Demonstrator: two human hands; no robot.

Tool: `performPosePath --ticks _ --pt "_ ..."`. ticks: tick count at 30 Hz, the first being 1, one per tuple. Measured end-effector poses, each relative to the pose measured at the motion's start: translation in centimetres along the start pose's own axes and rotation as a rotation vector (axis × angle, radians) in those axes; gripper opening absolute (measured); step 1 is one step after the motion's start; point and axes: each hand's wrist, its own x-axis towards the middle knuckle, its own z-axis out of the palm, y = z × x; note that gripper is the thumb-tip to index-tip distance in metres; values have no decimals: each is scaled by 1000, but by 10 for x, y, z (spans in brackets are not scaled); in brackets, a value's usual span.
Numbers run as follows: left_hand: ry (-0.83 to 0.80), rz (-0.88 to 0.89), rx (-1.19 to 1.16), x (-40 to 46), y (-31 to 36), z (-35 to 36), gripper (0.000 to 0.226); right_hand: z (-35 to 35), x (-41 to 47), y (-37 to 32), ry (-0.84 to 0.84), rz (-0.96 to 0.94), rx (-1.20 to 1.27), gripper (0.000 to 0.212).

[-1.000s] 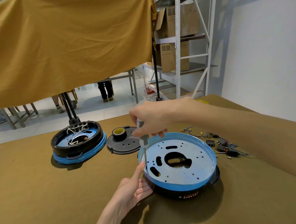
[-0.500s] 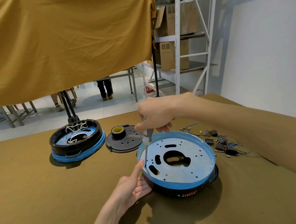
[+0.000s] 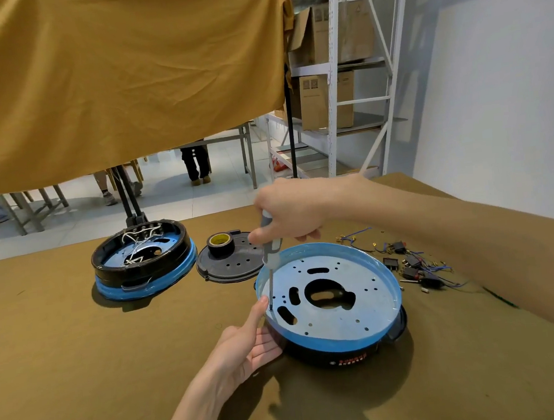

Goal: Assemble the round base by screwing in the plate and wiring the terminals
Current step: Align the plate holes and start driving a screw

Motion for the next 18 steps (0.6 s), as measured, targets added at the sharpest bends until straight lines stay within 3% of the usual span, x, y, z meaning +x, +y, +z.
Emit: performPosePath --ticks 2,6,9,13,16,18 --pt "3 1 -4 0 0 0 88 -2 1 2 -12 6 -22 43" --pt "7 -4 -12 1 0 -1 88 -2 -3 4 -70 -33 55 30" --pt "6 -10 -15 1 0 0 86 0 0 0 -11 -9 -19 42" --pt "11 5 -10 2 -1 0 86 -5 -3 1 -124 -62 81 26" --pt "12 11 -7 1 -1 1 89 1 1 -3 4 -17 -20 42" --pt "17 17 -8 1 -2 1 93 -3 -2 -3 -29 -9 -43 43"
